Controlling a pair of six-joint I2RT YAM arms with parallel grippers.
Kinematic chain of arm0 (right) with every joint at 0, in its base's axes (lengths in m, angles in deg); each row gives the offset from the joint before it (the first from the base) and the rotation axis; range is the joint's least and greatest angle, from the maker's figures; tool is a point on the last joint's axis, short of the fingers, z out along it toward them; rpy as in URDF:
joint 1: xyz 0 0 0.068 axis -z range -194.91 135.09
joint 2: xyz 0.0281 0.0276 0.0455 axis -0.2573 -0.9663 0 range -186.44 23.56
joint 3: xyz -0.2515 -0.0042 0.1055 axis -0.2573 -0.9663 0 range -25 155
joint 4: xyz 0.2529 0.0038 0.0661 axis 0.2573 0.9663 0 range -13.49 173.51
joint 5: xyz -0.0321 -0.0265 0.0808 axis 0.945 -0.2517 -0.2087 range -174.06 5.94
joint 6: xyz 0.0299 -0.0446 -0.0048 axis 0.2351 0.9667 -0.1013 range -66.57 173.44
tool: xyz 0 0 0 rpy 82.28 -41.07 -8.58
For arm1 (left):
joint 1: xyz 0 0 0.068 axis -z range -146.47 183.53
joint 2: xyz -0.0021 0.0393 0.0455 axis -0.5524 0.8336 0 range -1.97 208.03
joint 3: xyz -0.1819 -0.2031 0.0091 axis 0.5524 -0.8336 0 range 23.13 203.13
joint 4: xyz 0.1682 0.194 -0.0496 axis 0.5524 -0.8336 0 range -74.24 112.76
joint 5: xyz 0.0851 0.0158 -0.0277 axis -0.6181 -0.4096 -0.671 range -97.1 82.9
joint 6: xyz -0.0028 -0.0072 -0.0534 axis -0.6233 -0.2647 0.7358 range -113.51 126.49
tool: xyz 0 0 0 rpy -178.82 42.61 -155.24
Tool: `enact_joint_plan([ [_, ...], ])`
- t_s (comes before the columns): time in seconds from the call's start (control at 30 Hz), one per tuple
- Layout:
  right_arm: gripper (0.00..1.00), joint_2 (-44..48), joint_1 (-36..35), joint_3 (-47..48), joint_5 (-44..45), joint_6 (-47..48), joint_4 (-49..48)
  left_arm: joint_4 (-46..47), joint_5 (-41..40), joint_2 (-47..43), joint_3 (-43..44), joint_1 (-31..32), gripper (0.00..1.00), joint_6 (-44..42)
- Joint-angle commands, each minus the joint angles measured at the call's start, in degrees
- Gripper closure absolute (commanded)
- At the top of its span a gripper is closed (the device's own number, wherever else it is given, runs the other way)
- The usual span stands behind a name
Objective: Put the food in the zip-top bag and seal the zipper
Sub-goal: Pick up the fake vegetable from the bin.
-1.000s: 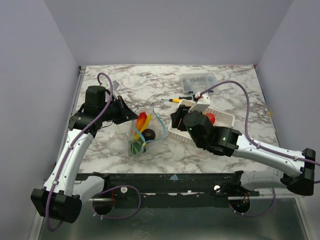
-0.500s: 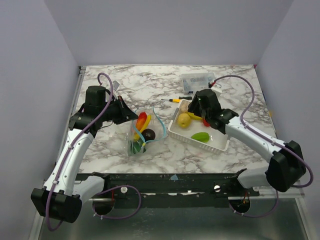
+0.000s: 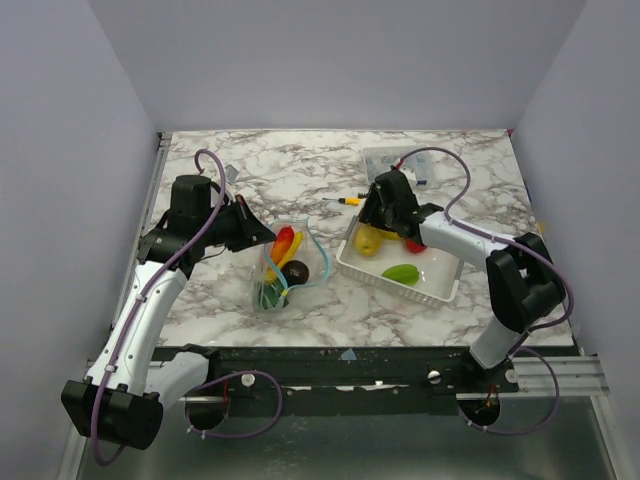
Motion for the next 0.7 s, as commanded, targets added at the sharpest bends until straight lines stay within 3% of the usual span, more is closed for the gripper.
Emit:
enact_joint_plan([
  [0.0, 0.44, -2.74, 0.29, 2.35, -0.30, 2.29, -2.16, 1.36, 1.61, -0.30, 0.08, 0.03, 1.00, 0.38],
  [0.67, 0.46, -8.02, 0.31, 3.42, 4.68, 4.34, -4.36, 1.45, 1.60, 0.17, 0.09, 0.00, 1.00, 0.30],
])
